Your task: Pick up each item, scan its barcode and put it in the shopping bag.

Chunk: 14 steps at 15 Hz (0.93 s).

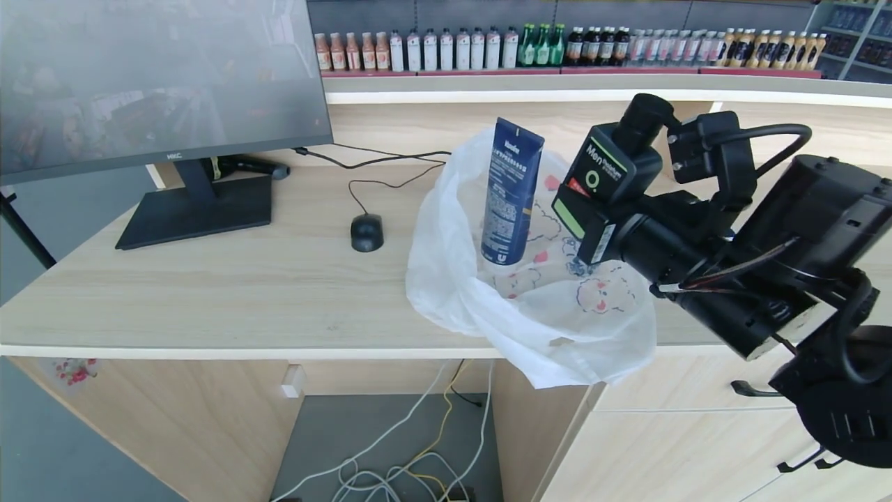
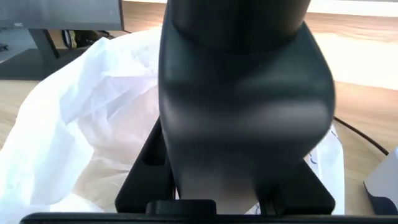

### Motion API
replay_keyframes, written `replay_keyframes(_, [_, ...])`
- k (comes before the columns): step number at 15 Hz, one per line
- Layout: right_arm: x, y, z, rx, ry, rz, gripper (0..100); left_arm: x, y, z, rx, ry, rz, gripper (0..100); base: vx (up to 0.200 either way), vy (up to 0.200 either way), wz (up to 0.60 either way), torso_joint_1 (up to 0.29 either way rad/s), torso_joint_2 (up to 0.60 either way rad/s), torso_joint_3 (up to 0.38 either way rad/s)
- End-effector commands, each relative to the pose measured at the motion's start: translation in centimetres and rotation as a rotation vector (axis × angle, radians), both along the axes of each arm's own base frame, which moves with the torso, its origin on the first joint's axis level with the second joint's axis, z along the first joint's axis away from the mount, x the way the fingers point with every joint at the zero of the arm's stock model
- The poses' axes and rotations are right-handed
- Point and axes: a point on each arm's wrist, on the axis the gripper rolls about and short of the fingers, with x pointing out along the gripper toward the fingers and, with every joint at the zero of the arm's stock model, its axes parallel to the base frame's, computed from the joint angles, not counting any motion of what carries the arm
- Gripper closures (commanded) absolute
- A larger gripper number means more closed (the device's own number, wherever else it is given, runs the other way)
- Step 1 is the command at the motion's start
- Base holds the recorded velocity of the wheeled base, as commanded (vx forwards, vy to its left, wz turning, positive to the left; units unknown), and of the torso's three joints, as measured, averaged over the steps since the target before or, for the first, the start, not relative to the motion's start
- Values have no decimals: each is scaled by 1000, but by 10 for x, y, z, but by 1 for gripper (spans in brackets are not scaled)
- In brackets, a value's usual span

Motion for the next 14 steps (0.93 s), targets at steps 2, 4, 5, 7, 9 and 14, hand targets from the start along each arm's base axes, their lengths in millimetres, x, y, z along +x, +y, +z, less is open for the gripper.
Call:
replay_keyframes(2, [11, 1, -12, -20, 30, -20, 100, 0, 0, 0, -1, 0, 0, 0, 0, 0, 0, 0, 0, 0])
replay_keyframes(4, [15, -2, -14, -21, 36, -35, 100, 0, 0, 0, -1, 0, -2, 0, 0, 0, 0, 0, 0, 0])
replay_keyframes(5, [19, -5, -17, -27, 45, -49, 100, 0, 0, 0, -1, 0, 0, 0, 0, 0, 0, 0, 0, 0])
replay_keyframes(7, [28, -10, -23, -35, 62, -73, 100, 0, 0, 0, -1, 0, 0, 0, 0, 0, 0, 0, 0, 0])
replay_keyframes(9, [36, -7, -29, -38, 73, -77, 100, 0, 0, 0, -1, 0, -2, 0, 0, 0, 0, 0, 0, 0])
replay_keyframes(14, [66, -8, -39, -35, 82, -116, 100, 0, 0, 0, -1, 0, -2, 0, 0, 0, 0, 0, 0, 0])
